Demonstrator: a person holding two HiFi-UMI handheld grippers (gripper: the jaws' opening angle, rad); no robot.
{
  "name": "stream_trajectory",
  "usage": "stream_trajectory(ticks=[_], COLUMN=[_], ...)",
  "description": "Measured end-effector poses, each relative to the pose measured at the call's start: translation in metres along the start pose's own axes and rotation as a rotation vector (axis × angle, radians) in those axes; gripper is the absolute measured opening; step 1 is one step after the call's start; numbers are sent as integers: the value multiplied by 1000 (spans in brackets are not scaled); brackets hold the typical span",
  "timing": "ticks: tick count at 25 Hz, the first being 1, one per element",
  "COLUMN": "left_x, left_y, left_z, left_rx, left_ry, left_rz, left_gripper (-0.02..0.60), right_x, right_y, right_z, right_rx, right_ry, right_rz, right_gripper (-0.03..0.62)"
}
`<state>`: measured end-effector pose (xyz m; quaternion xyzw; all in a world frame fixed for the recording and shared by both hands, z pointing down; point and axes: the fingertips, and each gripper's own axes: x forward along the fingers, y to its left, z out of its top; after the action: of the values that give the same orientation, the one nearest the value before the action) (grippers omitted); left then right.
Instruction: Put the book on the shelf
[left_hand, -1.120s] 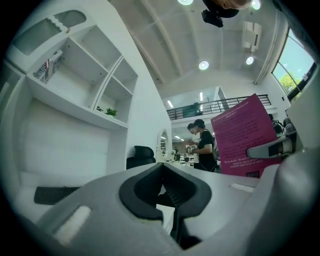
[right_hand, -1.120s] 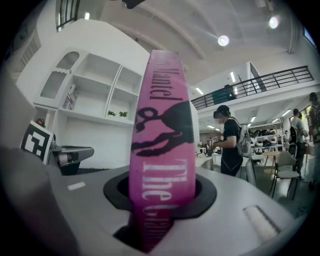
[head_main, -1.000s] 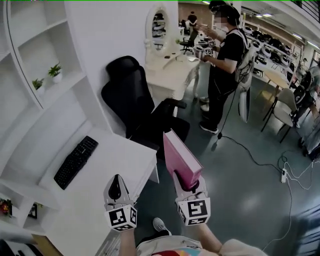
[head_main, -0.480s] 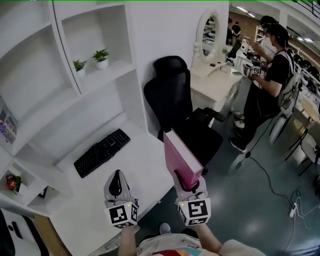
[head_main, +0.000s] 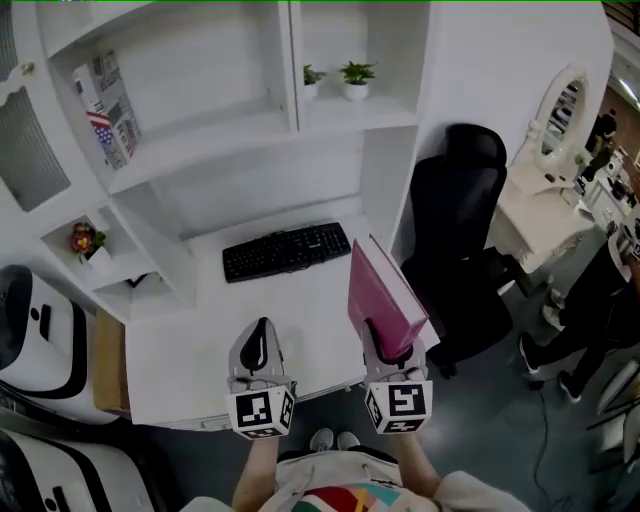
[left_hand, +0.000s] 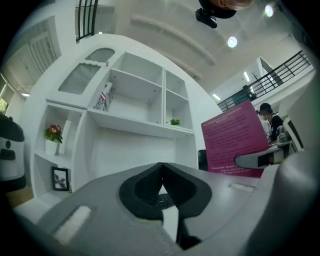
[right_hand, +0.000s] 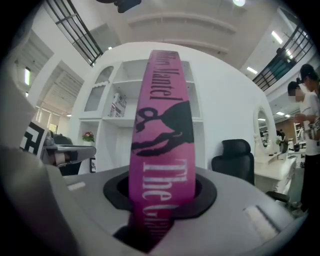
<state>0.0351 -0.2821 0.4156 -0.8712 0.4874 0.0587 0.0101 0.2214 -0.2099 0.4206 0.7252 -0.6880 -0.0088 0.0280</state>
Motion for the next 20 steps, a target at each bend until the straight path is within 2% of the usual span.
stream_trajectory(ticks=[7,13,17,20], left_x=[-48,-82,-87,-80], left_y=[13,28,37,37], left_z=[10,13,23,37], left_rx=[30,66,78,94], left_ry=[-11,-6,-18,-50], left_rz=[168,304,351,333], left_gripper=[-2,-2,-2,-2], right_x=[20,20,17,22], right_y=[45,76,83,82], right_z=[5,10,27,33], right_rx=[-12,-3,-13,-14], right_ry=[-21,-44,-97,-107], right_rz=[222,366,404,385], right_gripper=[146,146,146,146])
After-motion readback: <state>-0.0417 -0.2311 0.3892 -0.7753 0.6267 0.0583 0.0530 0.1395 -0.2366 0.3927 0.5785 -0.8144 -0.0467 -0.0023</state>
